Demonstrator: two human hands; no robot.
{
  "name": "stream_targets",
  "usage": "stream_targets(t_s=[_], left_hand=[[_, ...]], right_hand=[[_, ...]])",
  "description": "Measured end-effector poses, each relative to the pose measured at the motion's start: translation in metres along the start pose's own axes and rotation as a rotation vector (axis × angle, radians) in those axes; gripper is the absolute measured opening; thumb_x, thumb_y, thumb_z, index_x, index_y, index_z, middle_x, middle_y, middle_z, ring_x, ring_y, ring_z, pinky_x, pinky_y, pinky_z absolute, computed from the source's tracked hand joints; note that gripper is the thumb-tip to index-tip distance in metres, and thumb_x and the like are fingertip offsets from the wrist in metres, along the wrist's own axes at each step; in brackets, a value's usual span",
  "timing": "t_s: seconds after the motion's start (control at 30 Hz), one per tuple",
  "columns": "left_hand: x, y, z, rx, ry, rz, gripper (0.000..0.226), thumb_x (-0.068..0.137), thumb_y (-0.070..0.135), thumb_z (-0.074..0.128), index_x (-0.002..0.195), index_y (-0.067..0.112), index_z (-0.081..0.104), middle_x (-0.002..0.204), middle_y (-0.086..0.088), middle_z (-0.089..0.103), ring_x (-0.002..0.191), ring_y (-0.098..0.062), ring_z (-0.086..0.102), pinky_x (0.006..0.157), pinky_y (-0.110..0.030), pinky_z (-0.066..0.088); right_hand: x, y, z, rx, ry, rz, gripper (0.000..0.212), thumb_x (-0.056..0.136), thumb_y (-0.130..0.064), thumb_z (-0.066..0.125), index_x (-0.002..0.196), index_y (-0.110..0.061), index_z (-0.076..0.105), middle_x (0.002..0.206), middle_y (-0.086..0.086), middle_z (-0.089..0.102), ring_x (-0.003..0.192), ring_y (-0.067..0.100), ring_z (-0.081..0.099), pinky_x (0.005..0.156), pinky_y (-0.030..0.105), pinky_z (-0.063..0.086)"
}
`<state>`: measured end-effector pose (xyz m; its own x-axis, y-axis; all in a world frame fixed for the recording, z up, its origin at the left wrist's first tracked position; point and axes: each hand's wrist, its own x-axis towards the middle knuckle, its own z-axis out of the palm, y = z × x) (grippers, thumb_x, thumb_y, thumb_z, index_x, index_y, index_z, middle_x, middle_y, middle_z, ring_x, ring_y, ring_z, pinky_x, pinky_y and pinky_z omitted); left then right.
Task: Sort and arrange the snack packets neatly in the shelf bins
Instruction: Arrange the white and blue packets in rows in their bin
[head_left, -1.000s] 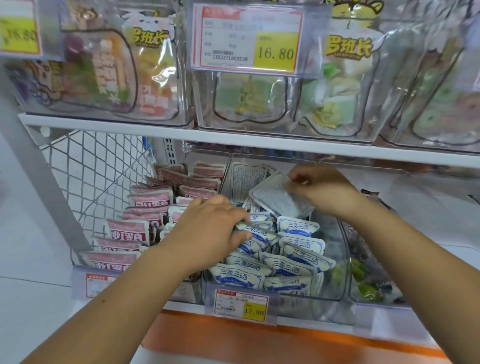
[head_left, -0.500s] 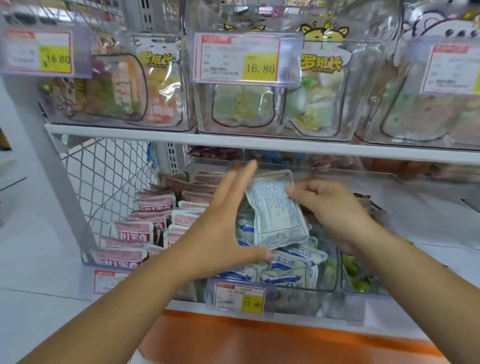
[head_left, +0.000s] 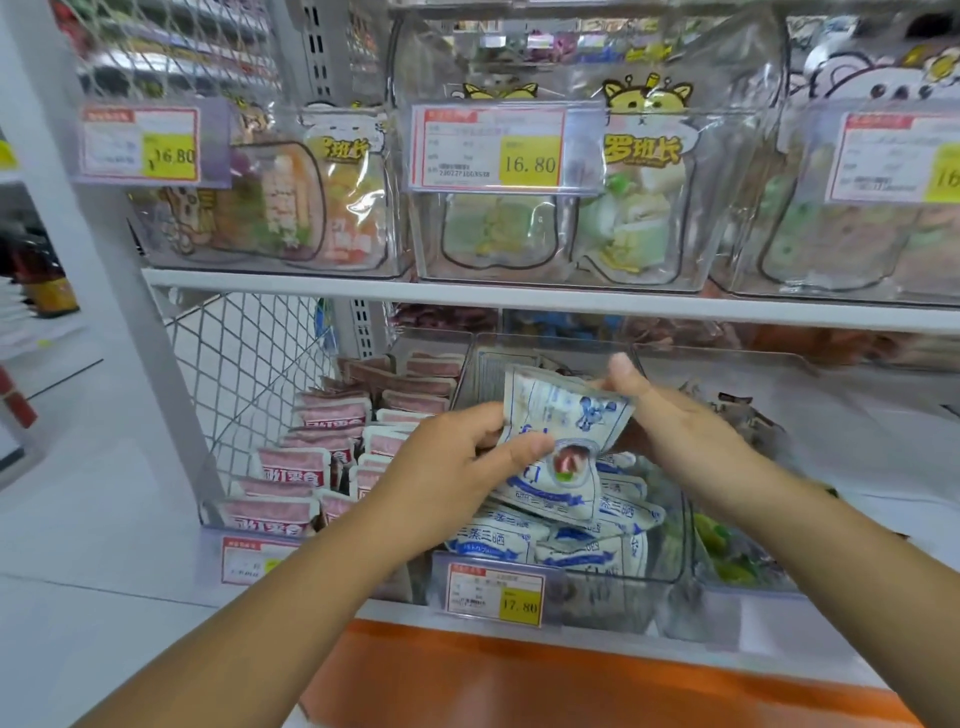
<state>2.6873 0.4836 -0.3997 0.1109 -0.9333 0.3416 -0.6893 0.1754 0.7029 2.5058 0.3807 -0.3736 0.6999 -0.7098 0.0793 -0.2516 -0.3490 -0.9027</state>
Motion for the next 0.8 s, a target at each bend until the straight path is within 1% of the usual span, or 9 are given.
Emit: stream_targets(t_s=[0.1,0.2,0.27,0.33,0.43,0.57,0.63,0.73,0.8], left_hand=[[0.002,-0.001,0.002,-0.013,-0.005,-0.035,0.049,0.078,0.064,0.046,0.079,0.017,0.061,0.069,-0.008,0.059,0.060,-0.018,0.057,0.054,-0.031,0.040],[0.001,-0.004,0.004,-0.022,-0.034,-0.087,0.042,0.079,0.063,0.047,0.094,0.030,0.068,0.073,-0.001,0.065,0.066,-0.018,0.061,0.057,-0.033,0.046],[0.001,-0.006,0.005,-0.004,-0.066,-0.112,0.043,0.080,0.062,0.050,0.103,0.031,0.067,0.081,0.002,0.069,0.073,-0.015,0.063,0.065,-0.035,0.050],[0.000,-0.006,0.003,-0.036,-0.063,-0.108,0.030,0.084,0.054,0.059,0.110,0.039,0.062,0.094,0.012,0.070,0.084,-0.005,0.063,0.070,-0.025,0.050],[-0.001,-0.003,0.001,-0.185,-0.040,-0.109,0.028,0.087,0.035,0.068,0.113,0.037,0.061,0.088,0.015,0.069,0.073,-0.003,0.060,0.063,-0.013,0.046],[0.003,0.000,0.003,-0.457,0.060,-0.208,0.031,0.086,0.016,0.071,0.113,0.025,0.060,0.096,0.005,0.074,0.086,-0.014,0.071,0.076,-0.032,0.056],[0.004,-0.001,0.005,-0.563,0.120,-0.247,0.034,0.084,0.012,0.072,0.112,0.021,0.056,0.099,0.004,0.074,0.090,-0.014,0.071,0.077,-0.034,0.056],[0.002,-0.005,0.005,-0.395,0.040,-0.215,0.041,0.081,0.024,0.076,0.115,0.026,0.054,0.104,0.010,0.072,0.093,-0.003,0.069,0.080,-0.026,0.055],[-0.002,-0.009,0.006,-0.175,-0.079,-0.183,0.053,0.079,0.036,0.076,0.124,0.034,0.050,0.110,0.016,0.065,0.096,0.007,0.062,0.084,-0.018,0.052]], right_hand=[[0.006,0.007,-0.004,0.228,-0.081,-0.037,0.070,0.065,-0.086,0.052,0.101,-0.030,0.074,0.103,0.007,0.074,0.092,0.026,0.070,0.077,0.035,0.055],[0.004,0.006,-0.001,0.083,-0.068,-0.096,0.022,0.081,-0.033,0.075,0.103,-0.029,0.070,0.096,0.001,0.075,0.083,0.016,0.072,0.070,0.026,0.057],[0.003,0.008,-0.001,0.060,-0.051,-0.079,0.031,0.079,-0.010,0.075,0.106,-0.023,0.067,0.091,0.000,0.076,0.079,0.016,0.072,0.070,0.025,0.057],[0.005,0.009,-0.001,0.109,-0.018,-0.059,0.036,0.075,-0.010,0.076,0.108,-0.019,0.063,0.092,0.003,0.076,0.080,0.019,0.073,0.072,0.027,0.056],[0.008,0.011,-0.002,0.129,0.015,-0.041,0.043,0.070,-0.016,0.078,0.108,-0.014,0.058,0.093,0.006,0.075,0.086,0.024,0.072,0.080,0.037,0.057],[0.006,0.014,0.011,0.262,-0.009,-0.014,0.050,0.066,-0.024,0.078,0.110,-0.012,0.058,0.103,0.005,0.074,0.094,0.021,0.071,0.084,0.035,0.056],[0.004,0.016,0.014,0.246,-0.038,0.042,0.055,0.062,-0.029,0.080,0.110,-0.013,0.059,0.104,0.006,0.073,0.094,0.022,0.071,0.086,0.037,0.055],[-0.001,0.011,0.002,0.245,0.044,0.058,0.041,0.062,-0.020,0.079,0.098,-0.011,0.062,0.095,0.009,0.074,0.082,0.023,0.072,0.071,0.035,0.058],[-0.006,0.003,-0.017,0.139,0.142,0.006,0.034,0.061,-0.020,0.081,0.091,-0.017,0.066,0.084,0.003,0.075,0.071,0.015,0.071,0.059,0.024,0.055]])
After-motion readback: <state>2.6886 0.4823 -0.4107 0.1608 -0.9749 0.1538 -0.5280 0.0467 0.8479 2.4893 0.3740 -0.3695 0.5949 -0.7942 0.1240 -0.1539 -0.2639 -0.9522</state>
